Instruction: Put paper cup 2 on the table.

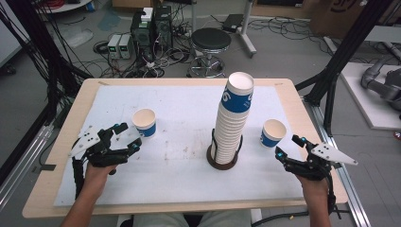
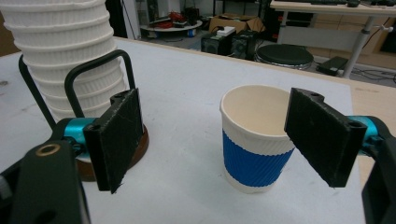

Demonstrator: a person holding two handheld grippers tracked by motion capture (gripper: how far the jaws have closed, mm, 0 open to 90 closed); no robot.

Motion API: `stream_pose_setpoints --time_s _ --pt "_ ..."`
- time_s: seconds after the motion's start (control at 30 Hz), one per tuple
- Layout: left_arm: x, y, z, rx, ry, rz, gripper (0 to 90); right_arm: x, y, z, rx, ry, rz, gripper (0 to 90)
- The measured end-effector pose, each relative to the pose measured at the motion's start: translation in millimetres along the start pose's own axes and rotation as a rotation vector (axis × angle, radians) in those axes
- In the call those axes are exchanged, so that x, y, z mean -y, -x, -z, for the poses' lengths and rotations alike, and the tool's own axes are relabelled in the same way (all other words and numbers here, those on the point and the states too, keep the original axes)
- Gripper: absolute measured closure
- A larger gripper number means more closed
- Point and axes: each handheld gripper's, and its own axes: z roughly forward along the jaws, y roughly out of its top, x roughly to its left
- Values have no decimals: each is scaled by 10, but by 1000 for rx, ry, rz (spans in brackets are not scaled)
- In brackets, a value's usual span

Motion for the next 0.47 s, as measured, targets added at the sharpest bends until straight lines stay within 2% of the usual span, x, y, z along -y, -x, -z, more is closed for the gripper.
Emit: stream_pose_setpoints --time_s 0.47 --pt "25 -7 -27 -1 -12 0 159 26 37 16 15 0 -7 201"
